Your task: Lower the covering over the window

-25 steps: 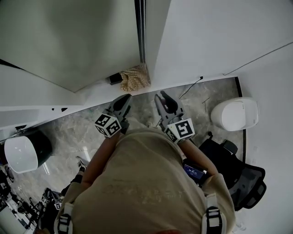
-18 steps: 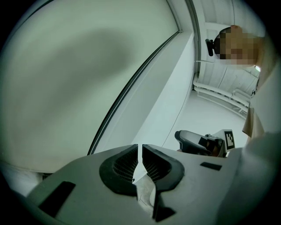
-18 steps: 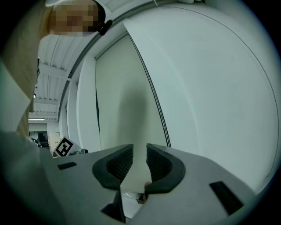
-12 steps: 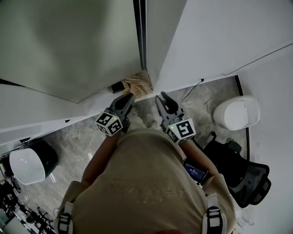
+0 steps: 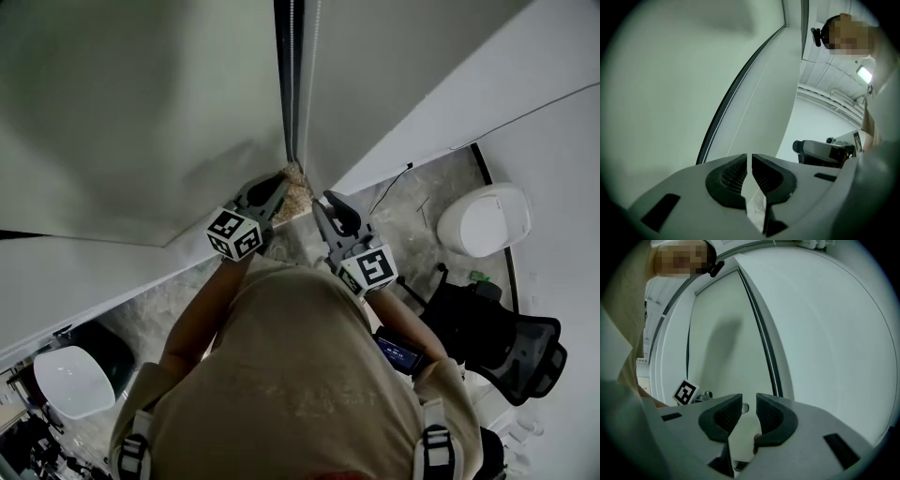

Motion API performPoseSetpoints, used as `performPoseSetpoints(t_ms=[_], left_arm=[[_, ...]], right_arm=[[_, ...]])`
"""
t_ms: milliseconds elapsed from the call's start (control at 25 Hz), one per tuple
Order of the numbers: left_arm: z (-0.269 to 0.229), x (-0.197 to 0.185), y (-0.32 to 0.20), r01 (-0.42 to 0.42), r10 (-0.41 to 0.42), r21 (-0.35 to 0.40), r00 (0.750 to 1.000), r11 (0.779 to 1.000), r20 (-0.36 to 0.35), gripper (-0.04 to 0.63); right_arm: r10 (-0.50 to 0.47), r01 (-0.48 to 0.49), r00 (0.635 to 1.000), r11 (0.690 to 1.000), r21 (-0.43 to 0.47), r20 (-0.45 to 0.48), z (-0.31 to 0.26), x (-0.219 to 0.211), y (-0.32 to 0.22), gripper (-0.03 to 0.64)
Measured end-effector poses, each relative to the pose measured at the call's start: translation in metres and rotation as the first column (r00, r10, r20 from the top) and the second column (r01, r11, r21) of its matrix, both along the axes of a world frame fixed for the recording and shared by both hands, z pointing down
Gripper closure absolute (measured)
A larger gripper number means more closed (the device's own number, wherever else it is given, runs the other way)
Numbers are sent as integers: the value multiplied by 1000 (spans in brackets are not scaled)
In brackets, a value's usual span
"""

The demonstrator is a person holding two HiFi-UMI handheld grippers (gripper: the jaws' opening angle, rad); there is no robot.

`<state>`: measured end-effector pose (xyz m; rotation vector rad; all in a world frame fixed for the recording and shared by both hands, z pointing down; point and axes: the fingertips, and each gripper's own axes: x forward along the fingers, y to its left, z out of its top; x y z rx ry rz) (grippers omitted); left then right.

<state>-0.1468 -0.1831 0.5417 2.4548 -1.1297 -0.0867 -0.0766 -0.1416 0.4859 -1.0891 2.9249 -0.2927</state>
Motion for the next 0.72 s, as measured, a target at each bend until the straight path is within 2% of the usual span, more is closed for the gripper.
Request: performPoseSetpoints(t_ms=[160, 280, 400, 720], left_arm=[[-4, 9, -40, -74, 70, 57, 994, 996, 79, 564], [-11, 17, -63, -134, 120, 100, 983, 986, 139, 509], [-11, 21, -86, -175, 151, 122, 971, 977, 186, 494], [-5, 21, -127, -239, 209, 129, 954, 962, 214, 495]], right_arm=[[42, -42, 999, 999, 7, -15, 1, -5, -10, 529], [68, -69, 996, 997, -22, -62, 4, -7, -14, 529], [108, -108, 994, 994, 3, -24, 1, -12, -22, 529], [172, -172, 985, 985, 18, -15, 9, -33, -37, 529]])
